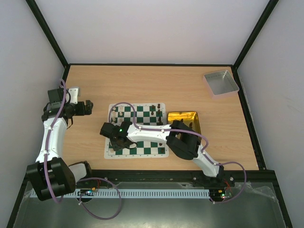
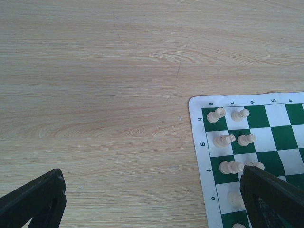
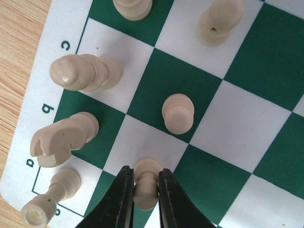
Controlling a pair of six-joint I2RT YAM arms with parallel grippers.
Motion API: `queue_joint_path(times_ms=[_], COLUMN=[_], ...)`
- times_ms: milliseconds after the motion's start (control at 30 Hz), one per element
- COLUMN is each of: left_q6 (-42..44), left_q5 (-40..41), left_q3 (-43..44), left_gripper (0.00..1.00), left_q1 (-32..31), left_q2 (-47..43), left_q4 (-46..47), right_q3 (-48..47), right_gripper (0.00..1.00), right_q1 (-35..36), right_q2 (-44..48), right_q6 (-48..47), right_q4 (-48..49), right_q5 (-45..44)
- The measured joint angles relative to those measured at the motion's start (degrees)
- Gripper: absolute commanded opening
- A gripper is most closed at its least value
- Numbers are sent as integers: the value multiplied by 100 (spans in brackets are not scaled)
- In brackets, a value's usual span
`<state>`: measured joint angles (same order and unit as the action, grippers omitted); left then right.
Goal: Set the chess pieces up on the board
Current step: Place the chess piece on the chessboard.
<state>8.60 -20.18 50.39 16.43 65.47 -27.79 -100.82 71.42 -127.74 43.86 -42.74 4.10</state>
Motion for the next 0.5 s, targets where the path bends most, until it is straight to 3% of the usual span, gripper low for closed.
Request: queue_joint_path(times_ms=[267, 500], left_q6=[0, 2], left_q5=[-24, -37], left_q3=[0, 0], left_gripper=[99, 99], left_q1=[0, 0], left_q2=[0, 0], left_q4=[2, 0], right_q3=[-2, -103], right_gripper=[27, 29], right_q1=[-7, -7], right_q2=[-31, -31], right_q6=[-7, -4], right_q4=[37, 55], right_q5=[24, -2])
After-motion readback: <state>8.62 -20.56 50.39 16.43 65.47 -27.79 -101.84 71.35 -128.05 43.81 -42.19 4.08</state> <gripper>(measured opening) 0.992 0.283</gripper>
